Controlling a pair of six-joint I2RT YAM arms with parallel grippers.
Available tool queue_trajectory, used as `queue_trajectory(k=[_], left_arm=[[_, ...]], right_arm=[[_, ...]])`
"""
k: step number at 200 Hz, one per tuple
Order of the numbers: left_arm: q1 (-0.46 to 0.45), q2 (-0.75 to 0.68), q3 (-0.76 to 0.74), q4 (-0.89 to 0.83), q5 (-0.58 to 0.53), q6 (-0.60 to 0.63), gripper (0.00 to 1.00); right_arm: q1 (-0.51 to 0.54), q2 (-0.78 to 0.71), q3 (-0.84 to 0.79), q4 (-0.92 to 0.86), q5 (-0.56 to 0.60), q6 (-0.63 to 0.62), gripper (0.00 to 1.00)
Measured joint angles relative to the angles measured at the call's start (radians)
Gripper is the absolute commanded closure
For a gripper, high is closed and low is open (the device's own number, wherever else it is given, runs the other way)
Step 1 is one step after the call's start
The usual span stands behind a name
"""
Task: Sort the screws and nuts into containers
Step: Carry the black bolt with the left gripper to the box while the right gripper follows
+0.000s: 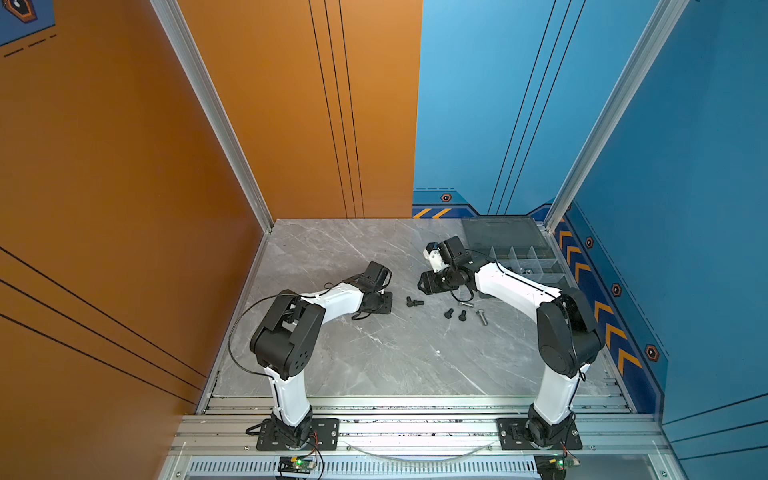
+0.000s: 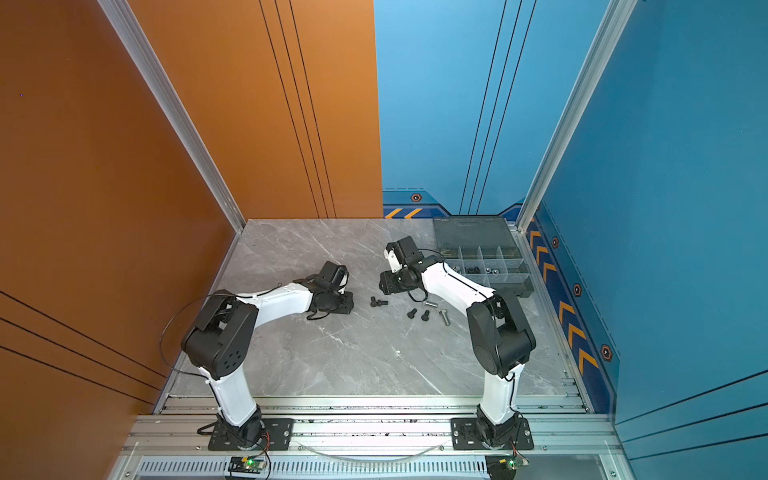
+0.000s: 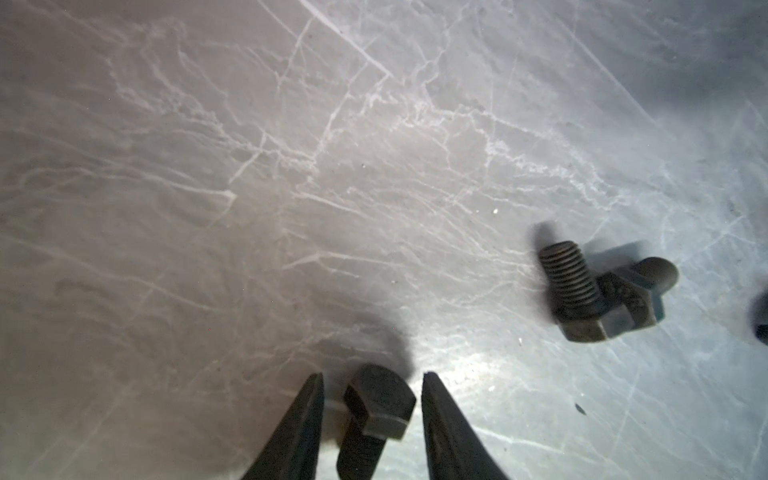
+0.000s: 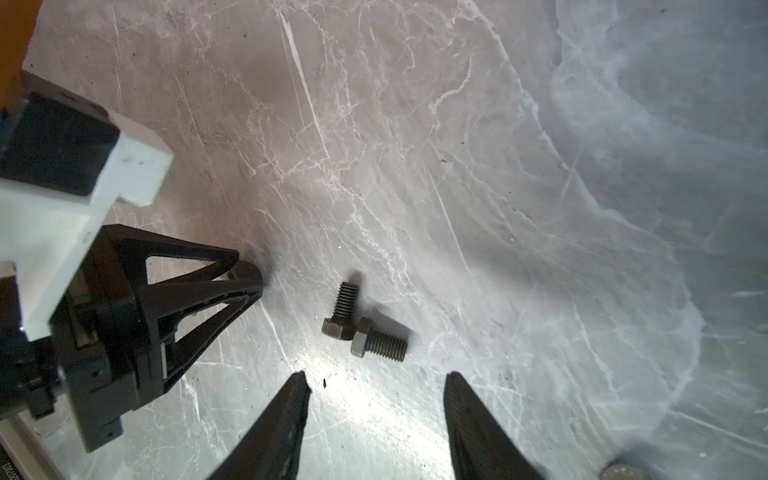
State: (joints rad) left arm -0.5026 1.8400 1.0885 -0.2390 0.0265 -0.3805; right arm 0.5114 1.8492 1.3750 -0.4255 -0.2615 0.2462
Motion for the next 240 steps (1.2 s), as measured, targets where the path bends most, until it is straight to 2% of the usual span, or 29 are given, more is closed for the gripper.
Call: queue_trajectory(k=[60,93,129,162,212,240], left_arm=[[-0.005,0.022,0.022,0.005,-0.013,0.015,0.82],[-0.007,0.023,0.022,0.009,-0.015,0.015,1.00],[-0.008,0.023,0.022,0.011,-0.015,0.015,1.00],[-0.010,0.023,0.021,0.043,0.006,0.015,1.00],[-0.039,0.011,0.031,0.243,0.113,0.013,1.00],[-0.078,0.035,0.122,0.376,0.193,-0.006,1.00]], right_arm=[[-0.003,-0.006,-0.013,0.000,0.000,0.007,0.44],[-0.017,-0.047,-0.030,0.001,0.000,0.011,0.44],[-0.056,-0.121,-0.056,0.004,-0.005,0.018,0.44],[-0.135,-0.221,-0.095,0.010,-0.016,0.025,0.44],[-0.275,-0.367,-0.177,0.024,0.001,0.066,0.44],[-0.346,-0.416,-0.237,0.030,0.016,0.102,0.44]])
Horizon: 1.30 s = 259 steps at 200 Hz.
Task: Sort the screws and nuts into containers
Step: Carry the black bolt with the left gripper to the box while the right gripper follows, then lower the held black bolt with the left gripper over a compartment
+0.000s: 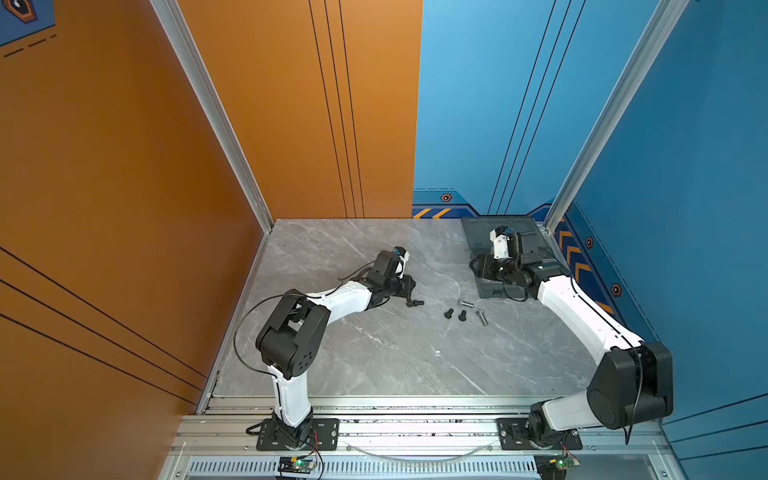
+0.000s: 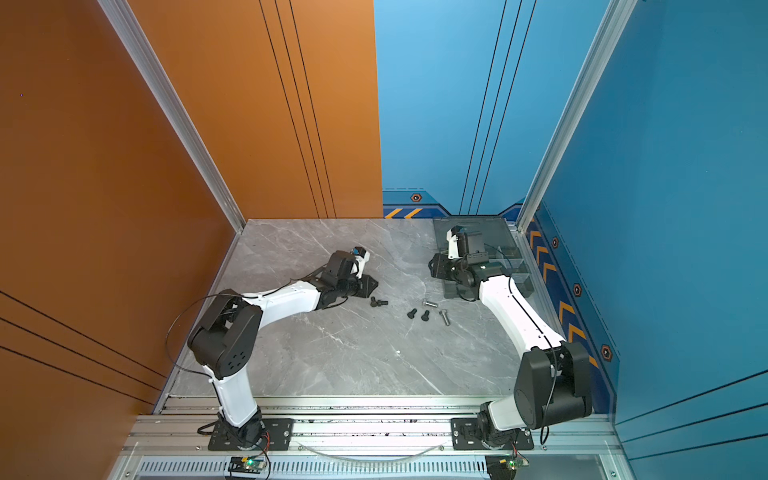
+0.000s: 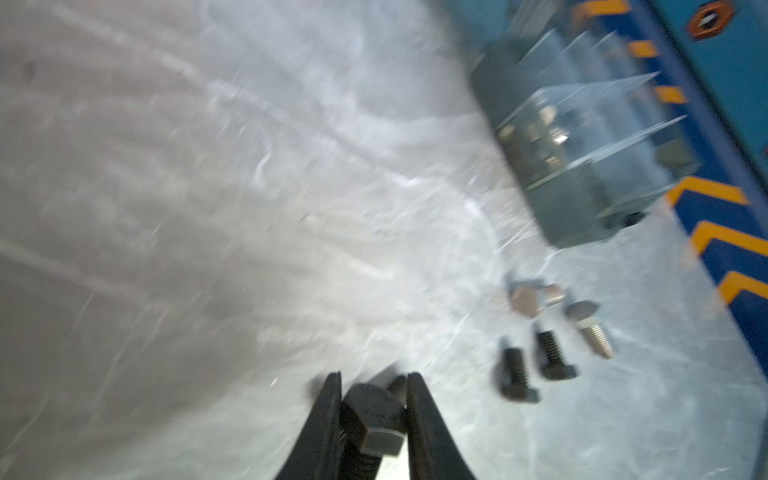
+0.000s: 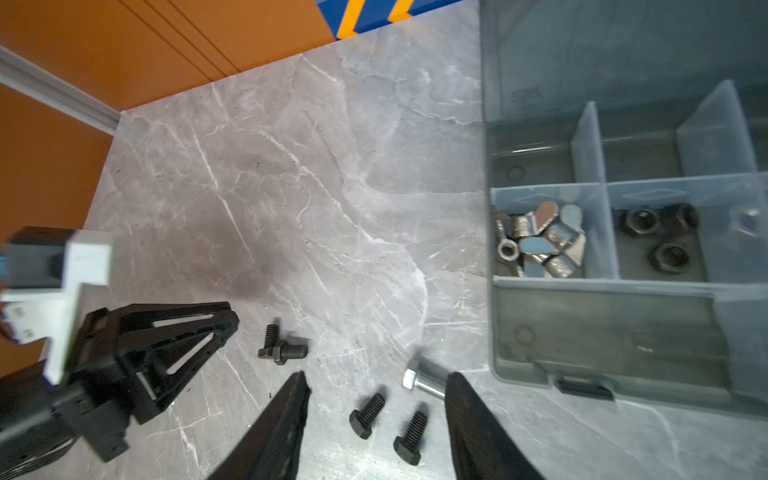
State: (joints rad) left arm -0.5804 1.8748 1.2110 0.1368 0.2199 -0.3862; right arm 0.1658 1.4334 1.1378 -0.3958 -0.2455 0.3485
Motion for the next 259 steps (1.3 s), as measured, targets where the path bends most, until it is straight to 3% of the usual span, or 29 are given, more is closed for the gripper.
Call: queue_trajectory(k=[53,136,177,259], left_arm=[[-0.100,0.193,0.261,0.252,0.095,-0.034,1.00],[-0.150,0.494,0.411,0.558,0.137,-0.159,1.00],[-0.180,0.561,0.463,0.689,0.137,-0.208,1.00],[-0.217,0.657,0.605,0.776,0.149,-0.251,1.00]], right_arm=[[-0.092,-0.098,-0.113,0.007,0.052,0.054,0.44],[-0.177,-0.202,-0.238,0.030,0.108,0.114,0.44],[-0.218,-0.210,-0.272,0.050,0.116,0.143,0.44],[-0.246,-0.211,-0.302,0.077,0.112,0.174,0.44]])
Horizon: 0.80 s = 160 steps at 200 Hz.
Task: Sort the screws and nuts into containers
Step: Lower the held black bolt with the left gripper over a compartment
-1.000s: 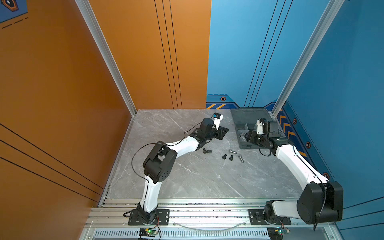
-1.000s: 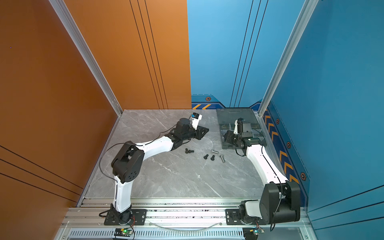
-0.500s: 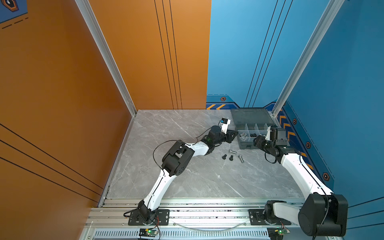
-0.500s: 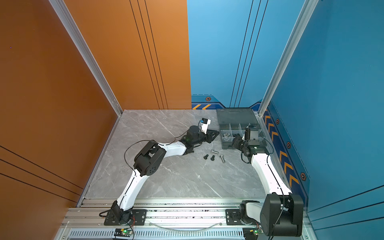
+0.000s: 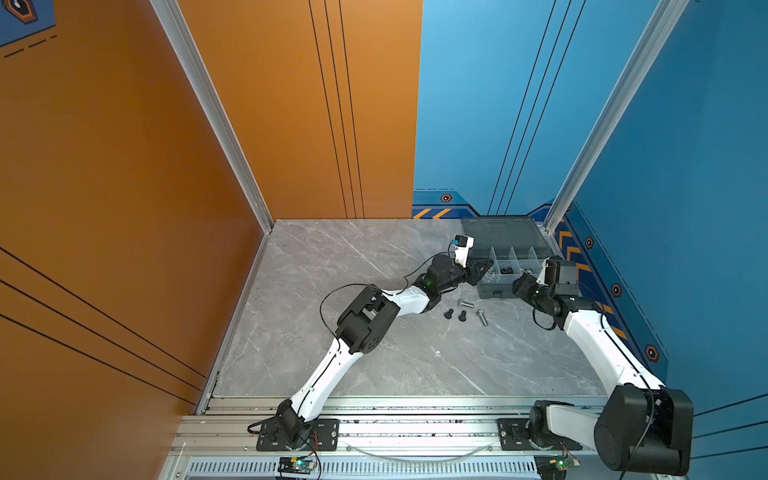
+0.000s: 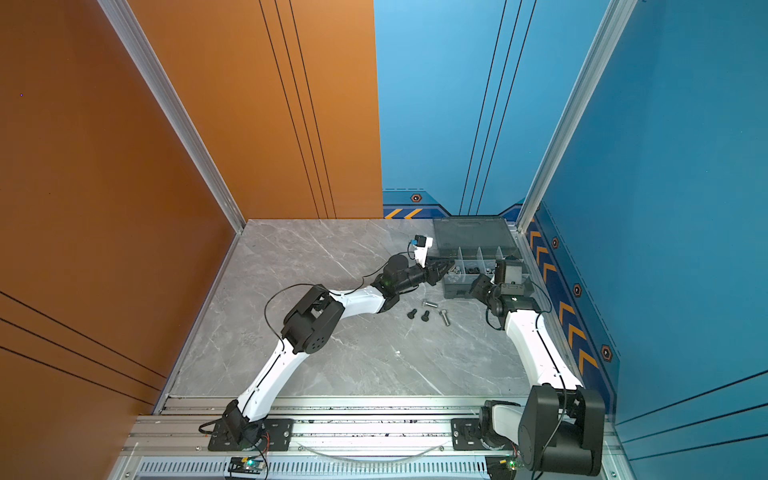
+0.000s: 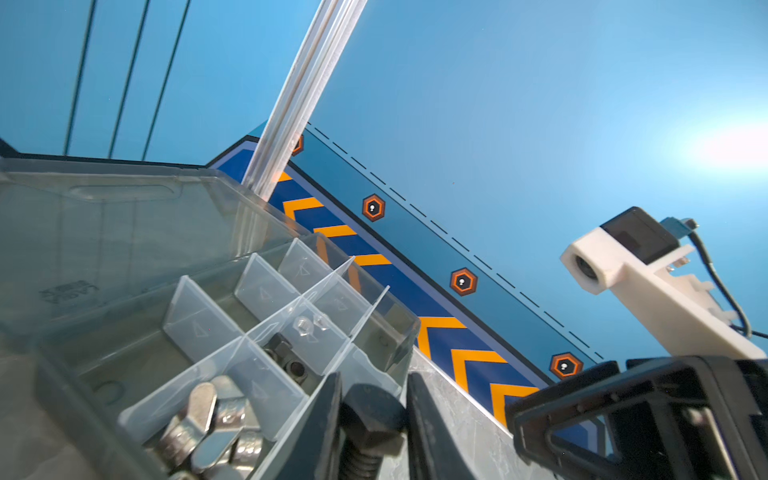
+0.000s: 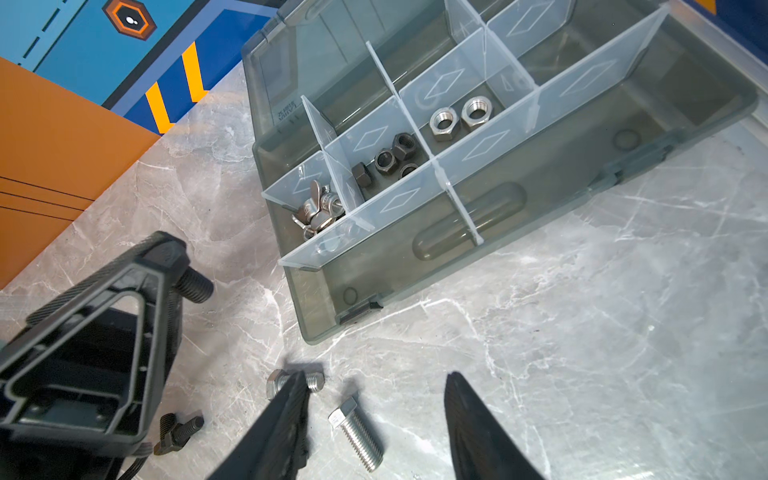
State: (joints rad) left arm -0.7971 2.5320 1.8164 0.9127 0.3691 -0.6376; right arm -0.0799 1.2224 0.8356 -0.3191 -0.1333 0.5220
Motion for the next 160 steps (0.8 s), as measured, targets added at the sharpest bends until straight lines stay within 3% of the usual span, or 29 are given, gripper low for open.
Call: queue_trajectory(k=[57,148,160], left_arm=[[-0.021,0.089,0.053,0.011,0.003,-0.026,1.00],[-0.031,0.092,0.051,0.010,0.002,-0.026,1.00],[-0.031,0.092,0.050,0.010,0.002,-0.027,0.95]], right_arm=[[-0.006,0.000,-0.011,0.014,0.000,0.004,0.44],[-0.012,0.000,-0.016,0.017,-0.001,0.011,0.44],[-0.012,0.000,-0.016,0.017,-0.001,0.011,0.44]])
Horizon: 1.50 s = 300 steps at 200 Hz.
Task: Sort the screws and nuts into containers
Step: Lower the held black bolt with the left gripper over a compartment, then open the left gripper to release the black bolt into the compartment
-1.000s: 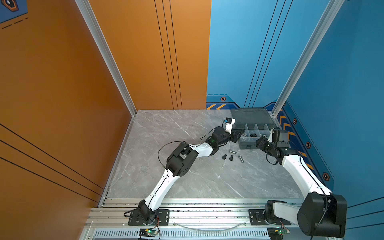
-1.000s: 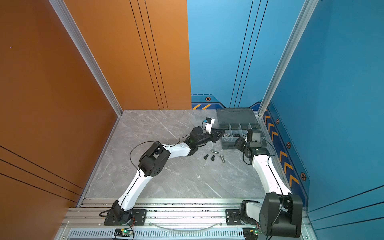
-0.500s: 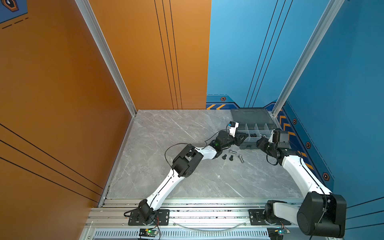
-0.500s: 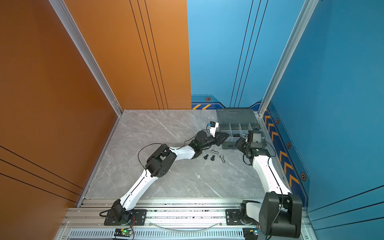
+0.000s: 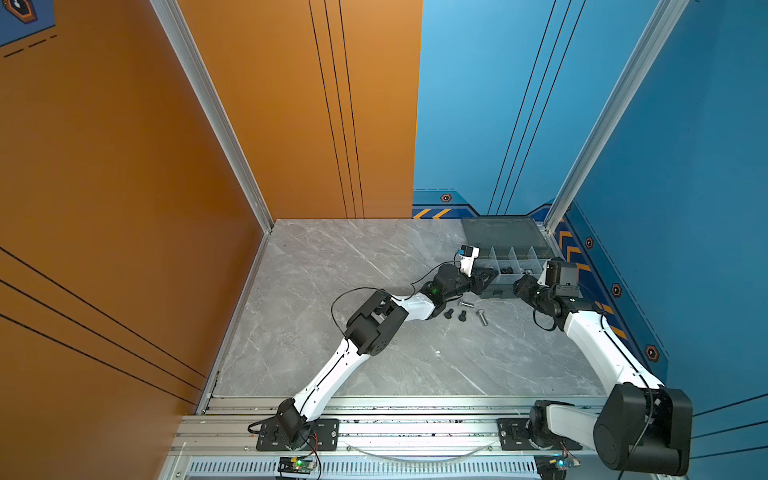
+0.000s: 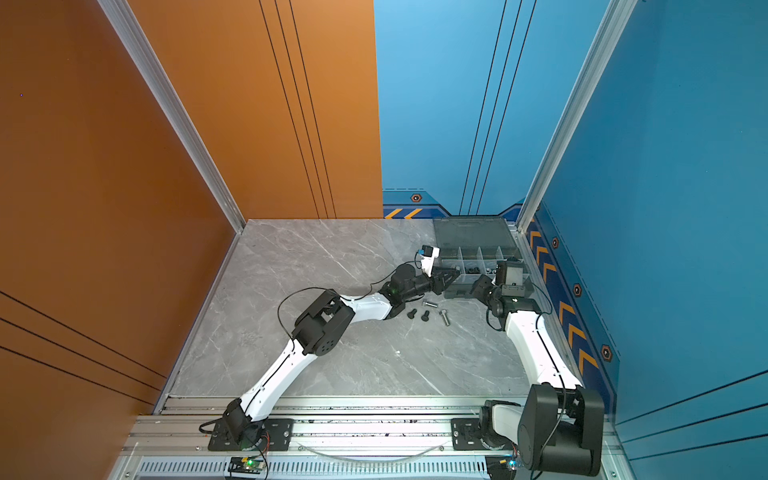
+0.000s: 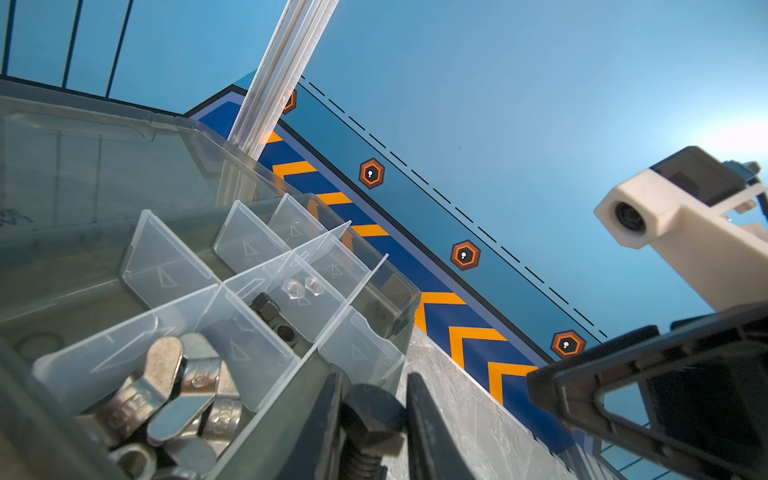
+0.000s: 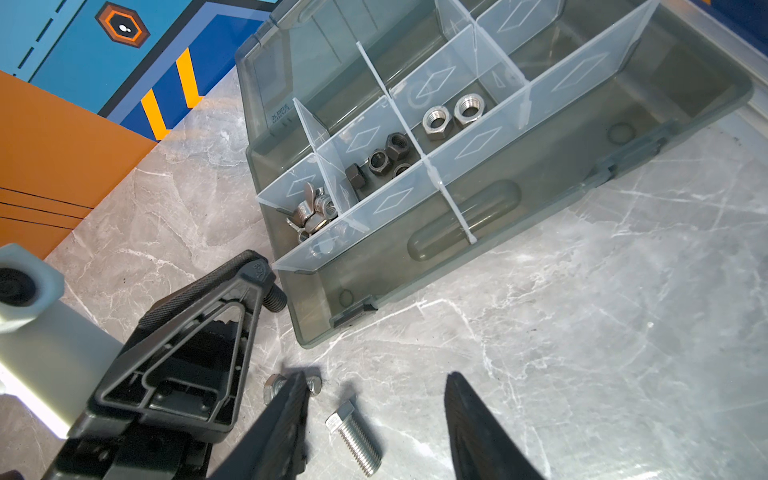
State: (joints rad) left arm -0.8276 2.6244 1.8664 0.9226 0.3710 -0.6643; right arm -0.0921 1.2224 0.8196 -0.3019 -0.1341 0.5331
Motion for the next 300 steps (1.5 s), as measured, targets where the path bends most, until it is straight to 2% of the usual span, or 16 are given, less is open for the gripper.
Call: queue_trajectory(k=[87,101,149,228,247,300], left_arm=[[0.001,0.000,-0.002,-0.023,-0.003,0.000,0.92],[0.001,0.000,-0.002,-0.027,-0.003,0.000,0.87],[0.002,0.000,-0.002,-0.031,-0.003,-0.008,0.83],[0.003,0.000,-0.002,-0.033,-0.003,-0.014,0.70],[0.003,0.000,-0.002,-0.032,-0.003,-0.015,0.63],[0.003,0.000,-0.003,-0.032,-0.004,-0.014,0.59]], right_arm=[[0.000,0.000,0.000,0.000,-0.011,0.000,0.44],[0.000,0.000,0.000,0.000,-0.019,0.001,0.44],[0.000,0.000,0.000,0.000,-0.022,0.007,0.44],[0.000,0.000,0.000,0.000,-0.022,0.007,0.43],[0.000,0.000,0.000,0.000,-0.022,0.007,0.43],[-0.001,0.000,0.000,0.000,-0.023,0.007,0.43]])
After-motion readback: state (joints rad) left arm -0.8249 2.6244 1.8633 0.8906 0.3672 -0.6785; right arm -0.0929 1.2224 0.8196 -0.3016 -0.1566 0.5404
